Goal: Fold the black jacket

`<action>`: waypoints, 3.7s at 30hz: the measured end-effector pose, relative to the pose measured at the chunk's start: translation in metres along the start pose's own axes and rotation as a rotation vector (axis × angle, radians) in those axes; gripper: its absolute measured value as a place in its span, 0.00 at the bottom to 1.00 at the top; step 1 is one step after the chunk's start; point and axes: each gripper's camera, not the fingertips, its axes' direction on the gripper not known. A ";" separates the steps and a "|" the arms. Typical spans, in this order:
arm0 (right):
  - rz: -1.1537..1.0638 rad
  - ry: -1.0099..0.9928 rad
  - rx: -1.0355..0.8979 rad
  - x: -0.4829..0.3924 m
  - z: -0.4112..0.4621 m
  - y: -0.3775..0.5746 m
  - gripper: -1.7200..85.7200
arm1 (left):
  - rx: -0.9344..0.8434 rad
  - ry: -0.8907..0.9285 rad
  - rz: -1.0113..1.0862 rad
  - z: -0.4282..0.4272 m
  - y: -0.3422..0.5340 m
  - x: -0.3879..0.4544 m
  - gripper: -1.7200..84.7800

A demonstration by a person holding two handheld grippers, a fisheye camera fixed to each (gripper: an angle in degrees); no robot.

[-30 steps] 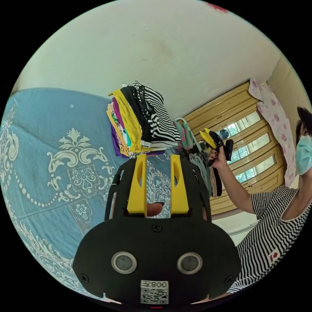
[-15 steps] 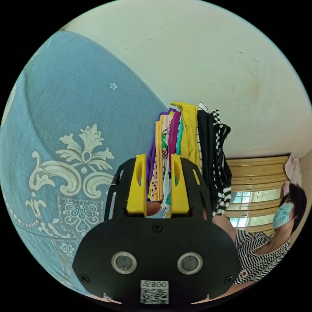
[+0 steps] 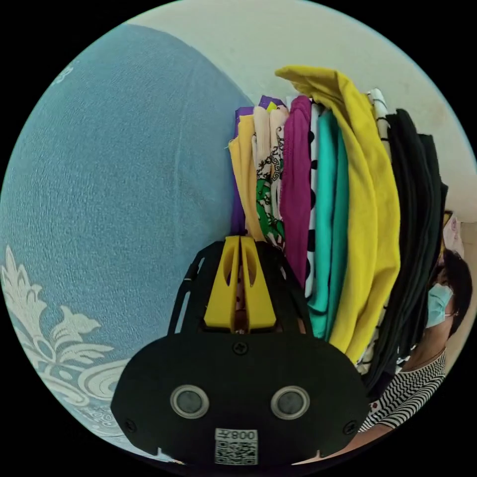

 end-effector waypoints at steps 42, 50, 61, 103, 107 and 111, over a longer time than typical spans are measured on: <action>0.064 0.209 -0.390 0.040 -0.009 -0.139 0.06 | -0.103 0.259 0.025 0.182 -0.128 0.088 0.02; 0.071 0.310 -0.371 0.007 -0.034 -0.139 0.06 | -0.197 0.199 0.123 0.207 -0.141 0.135 0.02; 0.068 0.558 -0.354 -0.050 -0.031 -0.148 0.05 | -0.305 0.055 0.249 0.215 -0.141 0.193 0.02; -0.578 1.123 -0.366 -0.362 -0.093 -0.179 0.02 | 0.172 -0.091 0.540 0.114 0.104 0.499 0.02; -0.604 0.951 -0.318 -0.398 -0.143 -0.173 0.02 | 0.255 -0.114 0.562 0.082 0.135 0.524 0.02; -0.613 0.811 -0.419 -0.413 -0.177 -0.150 0.02 | 0.255 -0.129 0.697 0.082 0.137 0.576 0.02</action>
